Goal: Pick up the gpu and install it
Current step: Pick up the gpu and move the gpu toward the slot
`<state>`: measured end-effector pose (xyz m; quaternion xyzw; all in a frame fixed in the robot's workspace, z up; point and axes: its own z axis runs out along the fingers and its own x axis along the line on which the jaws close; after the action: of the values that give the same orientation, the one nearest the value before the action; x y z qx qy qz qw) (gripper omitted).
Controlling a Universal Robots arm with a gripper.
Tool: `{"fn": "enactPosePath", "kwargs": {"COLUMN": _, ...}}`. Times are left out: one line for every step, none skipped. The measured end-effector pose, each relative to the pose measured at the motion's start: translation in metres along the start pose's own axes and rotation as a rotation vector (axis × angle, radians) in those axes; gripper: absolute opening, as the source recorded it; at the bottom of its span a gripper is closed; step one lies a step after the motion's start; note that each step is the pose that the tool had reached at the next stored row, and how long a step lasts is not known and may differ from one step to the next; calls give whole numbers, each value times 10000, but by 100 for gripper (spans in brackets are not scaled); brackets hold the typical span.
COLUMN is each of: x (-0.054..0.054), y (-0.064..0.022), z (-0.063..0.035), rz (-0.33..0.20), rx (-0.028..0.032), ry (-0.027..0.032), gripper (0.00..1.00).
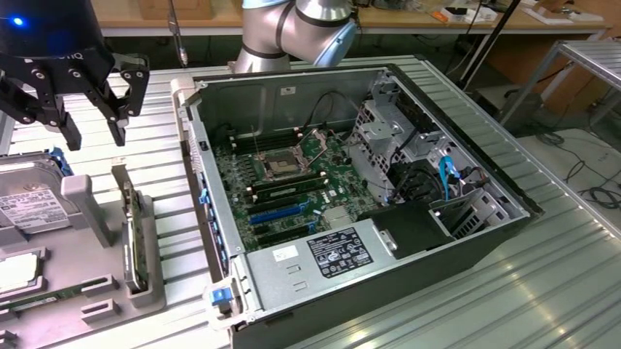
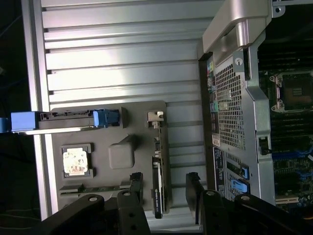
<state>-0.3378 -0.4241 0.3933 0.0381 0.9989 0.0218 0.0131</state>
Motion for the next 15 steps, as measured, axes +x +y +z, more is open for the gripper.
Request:
{"fn": "enactPosePath", "kwargs": {"x": 0, "y": 0, "z": 0, "rz": 0, "rx": 0, "ry": -1, "gripper": 48}}
{"fn": "enactPosePath", "kwargs": {"x": 0, "y": 0, "z": 0, "rz": 0, "rx": 0, "ry": 0, "gripper": 48}}
{"fn": "enactPosePath", "kwargs": {"x": 0, "y": 0, "z": 2, "rz": 0, "rx": 1, "ry": 1, "gripper": 48}}
{"fn": "enactPosePath", "kwargs": {"x": 0, "y": 0, "z": 13, "rz": 0, "rx": 0, "ry": 0, "gripper": 48}}
{"fn": "enactPosePath", "kwargs": {"x": 0, "y": -1, "z": 20, "rz": 0, "rx": 0, "ry": 0, "gripper": 48}}
{"fn": "enactPosePath", "kwargs": {"x": 1, "y": -1, "z": 24, "rz": 0, "rx": 0, "ry": -1, "gripper": 48}}
{"fn": "enactPosePath", "kwargs": {"x": 1, "y": -1, "z": 28, "rz": 0, "rx": 0, "ry": -1, "gripper": 48}}
{"fn": "enactPosePath", "kwargs": {"x": 1, "y": -1, "z": 34, "rz": 0, "rx": 0, "ry": 0, "gripper": 48}}
{"fn": "enactPosePath", "kwargs": {"x": 1, "y": -2, "z": 40, "rz": 0, "rx": 0, "ry": 0, "gripper": 48}}
{"fn": "enactPosePath", "kwargs": {"x": 1, "y": -2, "z": 44, "rz": 0, "rx": 1, "ry": 0, "gripper": 48}}
{"fn": "enactPosePath", "kwargs": {"x": 1, "y": -2, "z": 51, "rz": 0, "rx": 1, "ry": 0, "gripper": 48}}
{"fn": "enactPosePath", "kwargs": {"x": 1, "y": -2, "z": 55, "rz": 0, "rx": 0, "ry": 0, "gripper": 48}}
{"fn": "enactPosePath", "kwargs": {"x": 1, "y": -3, "z": 59, "rz": 0, "rx": 0, "ry": 0, "gripper": 48}}
{"fn": "enactPosePath", "kwargs": {"x": 1, "y": -3, "z": 64, "rz": 0, "rx": 0, "ry": 0, "gripper": 48}}
{"fn": "enactPosePath", "kwargs": {"x": 2, "y": -3, "z": 69, "rz": 0, "rx": 0, "ry": 0, "gripper": 48}}
